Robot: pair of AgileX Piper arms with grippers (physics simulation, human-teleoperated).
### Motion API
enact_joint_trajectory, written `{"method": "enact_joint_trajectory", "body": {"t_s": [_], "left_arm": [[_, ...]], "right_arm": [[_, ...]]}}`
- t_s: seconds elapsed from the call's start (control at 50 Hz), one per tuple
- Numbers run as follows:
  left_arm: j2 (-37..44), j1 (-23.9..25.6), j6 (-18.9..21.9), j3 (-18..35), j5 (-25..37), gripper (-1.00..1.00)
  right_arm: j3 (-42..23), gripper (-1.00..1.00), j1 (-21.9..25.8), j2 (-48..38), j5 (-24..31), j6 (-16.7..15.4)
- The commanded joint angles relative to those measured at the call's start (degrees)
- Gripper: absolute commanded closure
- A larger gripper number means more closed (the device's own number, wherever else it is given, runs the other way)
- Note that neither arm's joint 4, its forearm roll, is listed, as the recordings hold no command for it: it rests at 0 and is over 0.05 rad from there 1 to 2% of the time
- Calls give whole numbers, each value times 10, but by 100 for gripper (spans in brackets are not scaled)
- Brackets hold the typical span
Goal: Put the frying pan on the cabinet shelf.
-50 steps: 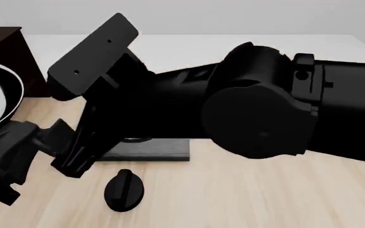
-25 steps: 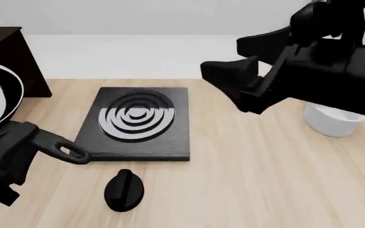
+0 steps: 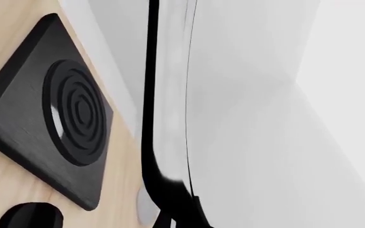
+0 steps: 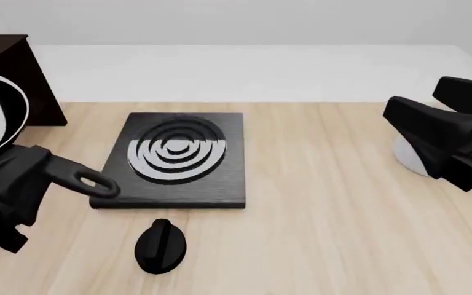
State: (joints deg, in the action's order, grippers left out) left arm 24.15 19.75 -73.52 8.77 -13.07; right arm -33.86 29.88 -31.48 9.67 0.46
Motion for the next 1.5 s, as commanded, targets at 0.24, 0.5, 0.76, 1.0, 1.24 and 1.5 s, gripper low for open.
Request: {"method": "enact_joint_trajectory", "body": {"t_s": [0.24,0.5,0.76,1.0,1.24,1.5], "left_arm": [[230,-49,-61,26,-247,100],[299,-93,-69,125,-236,100],[365,-124,-77,204,-227,100],[408,-174,-103,227,-246,100],[440,-208,-104,290,-210,100],[470,-225,-104,343,-185,100]], "right_arm": [[45,-100,-12,33,-19,10],[57,-100,-12,25,-30,6],[65,-100,-9,17,-39,7],[61,-100,-4,9,-37,10],[73,-100,-5,7,-47,10],[96,-100,-4,-2,-73,11]]}}
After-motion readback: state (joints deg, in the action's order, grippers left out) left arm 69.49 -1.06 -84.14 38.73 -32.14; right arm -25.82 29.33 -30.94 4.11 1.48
